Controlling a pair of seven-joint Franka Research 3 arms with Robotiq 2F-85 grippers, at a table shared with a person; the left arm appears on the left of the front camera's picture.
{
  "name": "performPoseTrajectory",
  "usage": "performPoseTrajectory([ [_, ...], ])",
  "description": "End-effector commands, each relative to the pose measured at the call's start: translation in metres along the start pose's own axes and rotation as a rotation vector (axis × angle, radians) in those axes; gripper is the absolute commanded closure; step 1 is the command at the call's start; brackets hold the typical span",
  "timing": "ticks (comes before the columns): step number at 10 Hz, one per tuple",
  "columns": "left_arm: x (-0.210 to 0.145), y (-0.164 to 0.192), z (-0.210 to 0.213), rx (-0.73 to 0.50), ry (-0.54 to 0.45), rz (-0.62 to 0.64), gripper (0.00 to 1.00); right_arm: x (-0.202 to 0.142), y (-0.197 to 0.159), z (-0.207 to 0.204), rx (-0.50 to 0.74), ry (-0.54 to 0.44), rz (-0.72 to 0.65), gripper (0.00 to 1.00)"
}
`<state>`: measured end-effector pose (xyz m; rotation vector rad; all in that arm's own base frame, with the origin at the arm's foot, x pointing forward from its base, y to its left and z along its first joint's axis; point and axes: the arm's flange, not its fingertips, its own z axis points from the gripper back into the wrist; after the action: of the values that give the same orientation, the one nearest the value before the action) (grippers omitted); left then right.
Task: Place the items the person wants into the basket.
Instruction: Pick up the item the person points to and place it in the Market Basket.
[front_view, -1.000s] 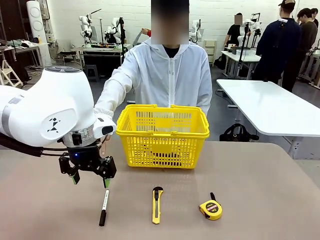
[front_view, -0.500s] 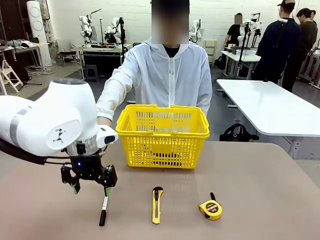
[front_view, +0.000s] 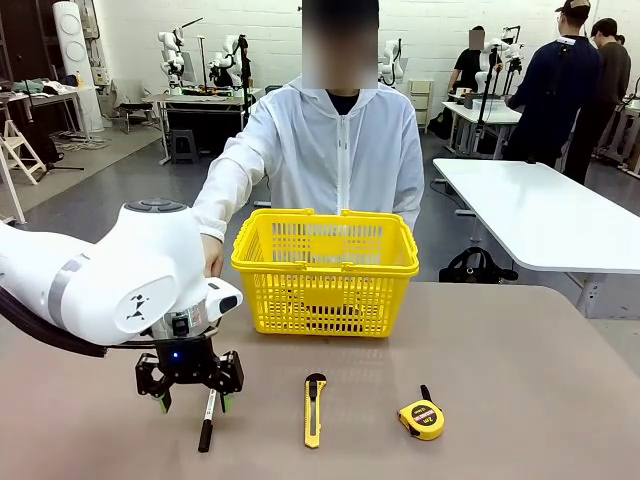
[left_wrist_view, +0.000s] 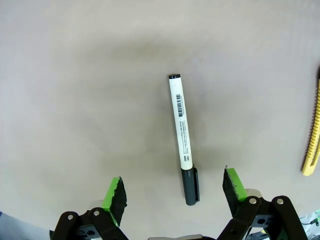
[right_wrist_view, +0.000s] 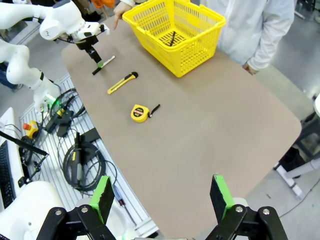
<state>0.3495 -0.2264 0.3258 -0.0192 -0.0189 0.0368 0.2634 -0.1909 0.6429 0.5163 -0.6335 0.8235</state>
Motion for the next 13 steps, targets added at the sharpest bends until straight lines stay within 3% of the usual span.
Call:
performPoseTrajectory([
  [1,0.001,-0.008,-0.011,-0.012,-0.004,0.032,0.0,0.001,0.0,0.0,0.015,-0.033,0.011,0.0],
  [7,0.009,-0.017,-0.021,-0.014,0.014,0.059,0.0,0.001,0.0,0.0,0.015,-0.033,0.011,0.0],
  [8,0.008,-0.017,-0.02,-0.019,0.007,0.059,0.56,0.001,0.0,0.0,0.015,-0.033,0.011,0.0],
  [9,0.007,-0.016,-0.021,-0.013,0.015,0.06,0.57,0.001,0.0,0.0,0.015,-0.033,0.011,0.0],
  [10,0.009,-0.016,-0.022,-0.013,0.025,0.061,1.0,0.001,0.0,0.0,0.015,-0.033,0.011,0.0],
  [11,0.008,-0.017,-0.023,-0.013,0.031,0.06,0.58,0.001,0.0,0.0,0.015,-0.033,0.011,0.0],
  [12,0.008,-0.017,-0.024,-0.012,0.034,0.059,1.0,0.001,0.0,0.0,0.015,-0.033,0.011,0.0],
  [13,0.009,-0.017,-0.023,-0.013,0.034,0.058,1.0,0.001,0.0,0.0,0.015,-0.033,0.011,0.0],
])
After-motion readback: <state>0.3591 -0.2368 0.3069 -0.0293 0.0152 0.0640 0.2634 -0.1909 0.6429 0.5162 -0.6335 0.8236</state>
